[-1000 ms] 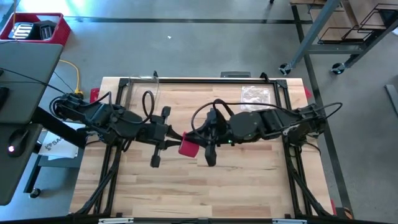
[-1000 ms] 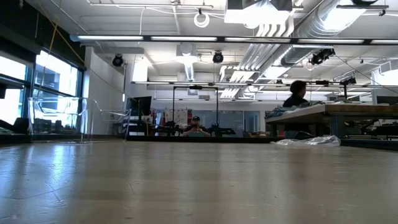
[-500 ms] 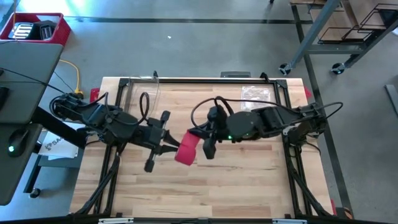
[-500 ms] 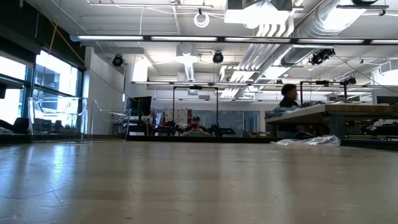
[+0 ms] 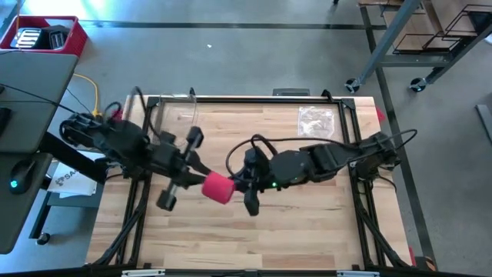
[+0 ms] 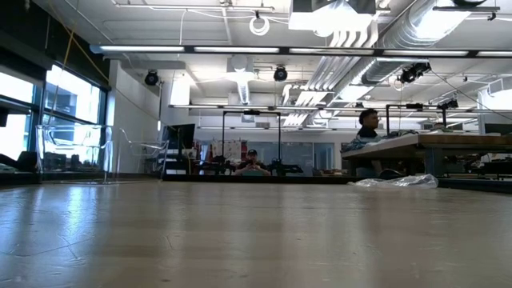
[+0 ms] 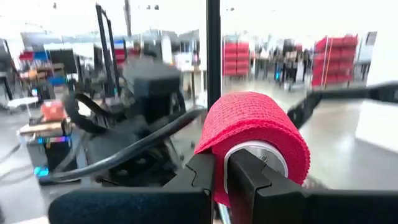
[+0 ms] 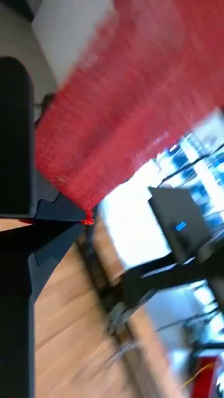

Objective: Roll bandage
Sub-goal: Roll the red bandage

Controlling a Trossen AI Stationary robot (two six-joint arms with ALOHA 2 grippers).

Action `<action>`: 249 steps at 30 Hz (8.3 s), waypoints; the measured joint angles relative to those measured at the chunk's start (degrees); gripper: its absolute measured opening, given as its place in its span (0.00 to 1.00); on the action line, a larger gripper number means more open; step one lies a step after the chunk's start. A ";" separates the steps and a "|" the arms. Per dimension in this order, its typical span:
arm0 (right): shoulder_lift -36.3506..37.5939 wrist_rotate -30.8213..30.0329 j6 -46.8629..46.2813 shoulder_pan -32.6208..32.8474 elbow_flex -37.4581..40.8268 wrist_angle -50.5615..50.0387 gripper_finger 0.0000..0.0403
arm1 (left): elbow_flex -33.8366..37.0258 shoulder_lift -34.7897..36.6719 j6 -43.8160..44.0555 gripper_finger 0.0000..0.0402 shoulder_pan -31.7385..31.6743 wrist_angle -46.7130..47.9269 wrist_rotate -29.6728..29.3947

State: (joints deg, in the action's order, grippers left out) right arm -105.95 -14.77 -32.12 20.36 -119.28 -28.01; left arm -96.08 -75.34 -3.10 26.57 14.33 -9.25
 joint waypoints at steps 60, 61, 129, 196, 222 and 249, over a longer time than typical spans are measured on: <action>2.06 -18.29 26.68 3.81 0.28 17.31 0.00 | -0.18 -0.38 12.34 0.04 1.22 2.20 18.80; 2.65 -18.39 27.59 3.78 0.28 18.46 0.00 | -0.15 -0.93 12.46 0.04 1.47 2.87 18.47; -3.24 6.90 14.33 4.84 0.11 29.61 0.33 | -0.04 0.08 1.93 0.04 -0.61 -9.71 -1.96; 1.69 -20.77 21.20 7.20 0.09 23.43 0.00 | 0.01 1.80 -0.03 0.04 -8.02 -8.50 -3.36; 1.58 -20.17 5.79 6.27 0.11 15.72 0.00 | 0.05 -0.53 2.67 0.04 -6.12 -7.12 -9.55; 1.66 -5.26 10.85 6.91 0.11 28.98 0.00 | -0.01 -0.40 0.07 0.04 -5.77 -1.12 -9.05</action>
State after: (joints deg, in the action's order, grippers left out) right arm -104.29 -20.02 -21.27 27.28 -119.17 0.96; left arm -96.09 -75.75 -3.03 20.80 13.20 -18.30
